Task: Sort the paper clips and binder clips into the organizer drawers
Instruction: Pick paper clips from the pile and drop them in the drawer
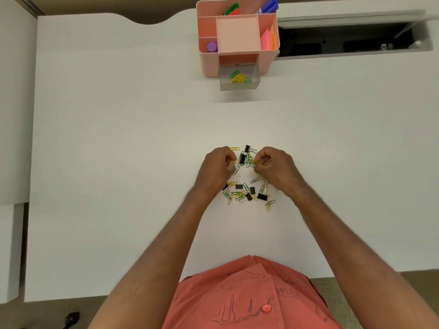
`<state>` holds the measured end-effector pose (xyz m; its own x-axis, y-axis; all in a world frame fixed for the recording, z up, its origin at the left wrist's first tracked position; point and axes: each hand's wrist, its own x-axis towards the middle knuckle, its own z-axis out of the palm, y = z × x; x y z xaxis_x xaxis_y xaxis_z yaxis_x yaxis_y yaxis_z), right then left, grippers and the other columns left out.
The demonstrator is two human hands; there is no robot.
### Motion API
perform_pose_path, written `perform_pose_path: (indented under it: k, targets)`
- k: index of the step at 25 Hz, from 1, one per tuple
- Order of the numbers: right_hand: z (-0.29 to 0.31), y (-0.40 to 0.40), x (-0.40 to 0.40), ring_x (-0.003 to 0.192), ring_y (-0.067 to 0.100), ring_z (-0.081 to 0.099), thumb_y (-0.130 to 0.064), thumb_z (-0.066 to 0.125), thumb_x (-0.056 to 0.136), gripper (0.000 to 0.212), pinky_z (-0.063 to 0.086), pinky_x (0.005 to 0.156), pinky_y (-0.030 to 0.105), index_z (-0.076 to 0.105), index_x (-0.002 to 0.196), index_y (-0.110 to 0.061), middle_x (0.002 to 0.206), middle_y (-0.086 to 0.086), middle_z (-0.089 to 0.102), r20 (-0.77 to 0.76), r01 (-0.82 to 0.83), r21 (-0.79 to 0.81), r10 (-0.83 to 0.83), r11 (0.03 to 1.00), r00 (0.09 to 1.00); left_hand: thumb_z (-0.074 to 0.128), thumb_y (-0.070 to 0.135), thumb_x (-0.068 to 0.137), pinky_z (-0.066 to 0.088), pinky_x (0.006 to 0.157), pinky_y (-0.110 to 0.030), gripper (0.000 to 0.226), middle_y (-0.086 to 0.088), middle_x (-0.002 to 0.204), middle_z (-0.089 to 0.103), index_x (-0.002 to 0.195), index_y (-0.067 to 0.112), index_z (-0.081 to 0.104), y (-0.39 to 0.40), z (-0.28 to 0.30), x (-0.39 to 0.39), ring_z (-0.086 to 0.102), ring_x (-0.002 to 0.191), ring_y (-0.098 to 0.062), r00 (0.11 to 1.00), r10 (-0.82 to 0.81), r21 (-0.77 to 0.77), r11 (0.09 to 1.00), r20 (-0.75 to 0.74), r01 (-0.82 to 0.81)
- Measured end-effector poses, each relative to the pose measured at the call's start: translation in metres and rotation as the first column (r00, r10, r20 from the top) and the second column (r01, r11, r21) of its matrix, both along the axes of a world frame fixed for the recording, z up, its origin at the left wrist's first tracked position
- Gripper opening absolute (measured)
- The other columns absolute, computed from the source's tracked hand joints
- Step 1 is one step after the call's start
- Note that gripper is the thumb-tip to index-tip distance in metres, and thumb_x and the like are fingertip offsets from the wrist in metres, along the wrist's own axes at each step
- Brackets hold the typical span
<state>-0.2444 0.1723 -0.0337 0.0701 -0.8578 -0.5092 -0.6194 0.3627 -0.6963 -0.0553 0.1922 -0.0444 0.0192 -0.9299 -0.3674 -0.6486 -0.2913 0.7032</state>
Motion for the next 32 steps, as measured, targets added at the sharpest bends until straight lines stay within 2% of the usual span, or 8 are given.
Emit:
perform_pose_path:
  k: [4,10,13,17,22,26,29,32]
  targets:
    - [0.027,-0.021,-0.003,0.071,0.014,0.061,0.005,0.070,0.082,0.021,0.054,0.078,0.035,0.070,0.088,-0.015,0.080,-0.002,0.063,0.335,0.112,0.156,-0.159,0.981,0.929,0.057,-0.002,0.088,0.043,0.055,-0.006,0.025,0.008,0.074,0.063,0.088,0.021,0.069,-0.004,0.009,0.009,0.055,0.065,-0.003,0.977,0.165,0.081,0.984,-0.133,-0.156]
    - [0.087,-0.104,0.015,0.078,0.014,0.060,0.007,0.064,0.084,0.024,0.055,0.077,0.028,0.068,0.087,-0.017,0.085,0.000,0.064,0.467,0.129,-0.097,-0.070,0.987,0.882,0.064,0.002,0.090,0.051,0.068,-0.013,0.024,0.008,0.084,0.071,0.087,0.024,0.071,-0.022,0.038,0.024,0.064,0.076,-0.007,0.925,0.282,0.016,0.958,-0.254,-0.287]
    - [0.093,-0.155,0.032,0.080,0.015,0.061,0.003,0.064,0.083,0.020,0.058,0.078,0.028,0.067,0.090,-0.015,0.086,0.002,0.064,0.394,0.116,-0.222,-0.019,0.968,0.919,0.065,0.002,0.089,0.056,0.076,-0.020,0.027,0.013,0.082,0.071,0.085,0.028,0.070,-0.049,0.057,0.030,0.069,0.081,-0.010,0.910,0.291,-0.082,0.941,-0.294,-0.327]
    - [0.075,-0.196,0.053,0.089,0.007,0.064,-0.004,0.069,0.087,0.018,0.057,0.076,0.019,0.068,0.089,-0.022,0.092,-0.007,0.067,0.027,-0.003,-0.408,0.016,0.913,1.000,0.063,-0.001,0.086,0.056,0.075,-0.020,0.025,0.011,0.082,0.071,0.087,0.024,0.071,-0.094,0.074,0.035,0.070,0.079,-0.012,0.915,0.290,-0.247,0.899,-0.281,-0.361]
    - [0.059,-0.202,0.058,0.091,0.016,0.063,-0.003,0.061,0.090,0.019,0.056,0.080,0.032,0.074,0.097,-0.015,0.105,0.004,0.070,-0.375,-0.382,-0.507,0.201,0.772,0.905,0.060,-0.003,0.085,0.052,0.074,-0.012,0.022,0.000,0.094,0.073,0.091,0.013,0.074,-0.149,0.077,0.032,0.065,0.082,-0.006,0.968,0.207,-0.425,0.871,-0.139,-0.247]
    - [0.054,-0.201,0.055,0.098,0.021,0.067,-0.001,0.058,0.091,0.027,0.057,0.086,0.037,0.077,0.104,-0.015,0.110,0.007,0.072,-0.406,-0.405,-0.496,0.207,0.768,0.890,0.057,-0.004,0.086,0.056,0.077,-0.019,0.024,-0.001,0.096,0.072,0.092,0.011,0.074,-0.181,0.064,0.027,0.066,0.086,-0.011,0.993,0.115,-0.442,0.892,0.015,-0.096]
    - [0.054,-0.194,0.046,0.098,0.015,0.067,-0.003,0.057,0.090,0.028,0.057,0.087,0.034,0.077,0.104,-0.017,0.108,0.002,0.074,-0.317,-0.291,-0.552,0.126,0.781,0.940,0.053,-0.002,0.083,0.058,0.079,-0.037,0.027,-0.004,0.096,0.074,0.093,0.011,0.074,-0.193,0.056,0.022,0.067,0.088,-0.018,0.990,0.029,-0.432,0.901,0.138,0.034]
    - [0.055,-0.173,0.033,0.093,0.011,0.067,-0.004,0.057,0.089,0.025,0.056,0.087,0.026,0.076,0.101,-0.016,0.103,-0.001,0.073,-0.157,-0.112,-0.612,0.018,0.783,0.987,0.050,0.001,0.084,0.056,0.080,-0.038,0.029,-0.004,0.098,0.073,0.098,0.011,0.074,-0.193,0.055,0.021,0.066,0.091,-0.018,0.984,0.007,-0.459,0.885,0.179,0.077]
